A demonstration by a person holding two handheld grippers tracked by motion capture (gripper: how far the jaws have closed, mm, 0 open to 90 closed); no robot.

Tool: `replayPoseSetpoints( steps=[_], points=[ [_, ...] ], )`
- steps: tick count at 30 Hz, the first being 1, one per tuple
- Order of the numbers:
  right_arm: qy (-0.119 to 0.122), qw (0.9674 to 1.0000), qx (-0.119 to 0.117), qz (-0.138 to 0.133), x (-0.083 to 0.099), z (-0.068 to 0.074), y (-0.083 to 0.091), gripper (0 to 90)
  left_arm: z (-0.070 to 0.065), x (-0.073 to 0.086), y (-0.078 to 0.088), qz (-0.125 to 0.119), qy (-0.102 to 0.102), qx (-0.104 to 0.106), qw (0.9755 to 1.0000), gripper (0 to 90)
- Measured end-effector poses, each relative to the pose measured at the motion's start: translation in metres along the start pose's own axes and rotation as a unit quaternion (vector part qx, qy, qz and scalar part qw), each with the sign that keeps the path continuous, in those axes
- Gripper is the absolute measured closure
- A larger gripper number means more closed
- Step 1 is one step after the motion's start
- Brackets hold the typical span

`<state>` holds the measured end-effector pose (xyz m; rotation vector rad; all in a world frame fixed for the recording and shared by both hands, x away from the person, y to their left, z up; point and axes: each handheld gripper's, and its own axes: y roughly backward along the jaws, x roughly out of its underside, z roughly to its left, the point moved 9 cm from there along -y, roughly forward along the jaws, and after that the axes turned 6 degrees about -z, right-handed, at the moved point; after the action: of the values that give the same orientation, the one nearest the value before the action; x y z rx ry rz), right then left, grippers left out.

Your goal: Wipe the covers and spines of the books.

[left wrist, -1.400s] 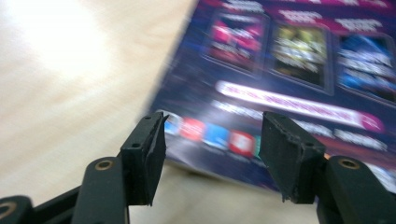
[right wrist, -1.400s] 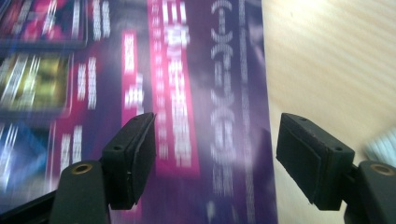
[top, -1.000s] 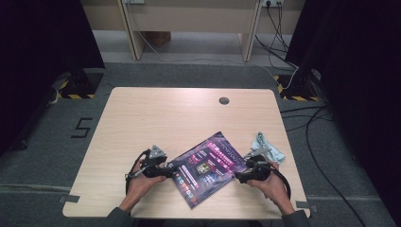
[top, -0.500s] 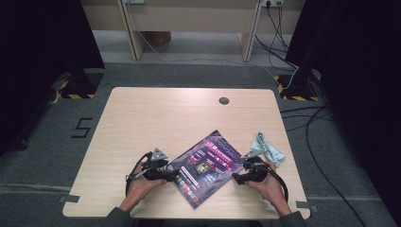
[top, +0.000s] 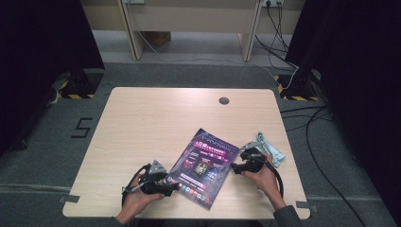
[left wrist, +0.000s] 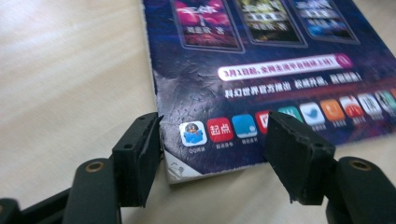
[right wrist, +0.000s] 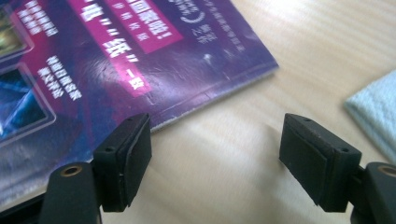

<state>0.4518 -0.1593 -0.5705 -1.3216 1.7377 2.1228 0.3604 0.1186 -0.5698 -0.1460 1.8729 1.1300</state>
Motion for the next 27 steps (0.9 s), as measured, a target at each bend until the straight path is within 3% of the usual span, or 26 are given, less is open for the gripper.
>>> replayPoseSetpoints(
  steps=[3, 6, 10, 13, 18, 22, 27],
  points=[
    [0.007, 0.9999, 0.006, -0.007, -0.005, -0.002, -0.004, 27.6, -0.011, 0.006, 0.004, 0.006, -0.009, 0.007, 0.9999, 35.2],
    [-0.001, 0.9999, 0.007, -0.013, -0.008, -0.005, -0.007, 27.8, -0.023, 0.012, 0.006, 0.011, -0.027, 0.013, 0.9995, 35.5],
    [-0.014, 0.9998, 0.007, -0.014, -0.008, -0.006, -0.006, 28.9, -0.036, 0.014, 0.006, 0.012, -0.030, 0.028, 0.9991, 36.8],
    [-0.006, 0.9996, -0.007, -0.025, -0.012, 0.002, -0.001, 29.9, -0.038, 0.015, 0.006, 0.012, -0.031, 0.031, 0.9990, 37.3],
    [0.003, 0.9990, -0.042, -0.015, -0.012, 0.021, 0.002, 31.2, -0.041, 0.014, 0.005, 0.012, -0.037, 0.035, 0.9986, 37.7],
    [0.016, 0.9981, -0.058, -0.012, -0.014, 0.031, -0.004, 31.4, -0.044, 0.015, 0.004, 0.015, -0.055, 0.028, 0.9980, 37.8],
    [-0.005, 0.9975, -0.068, -0.017, -0.021, 0.033, -0.013, 29.9, -0.047, 0.015, 0.003, 0.013, -0.058, 0.032, 0.9977, 39.7]
  ],
)
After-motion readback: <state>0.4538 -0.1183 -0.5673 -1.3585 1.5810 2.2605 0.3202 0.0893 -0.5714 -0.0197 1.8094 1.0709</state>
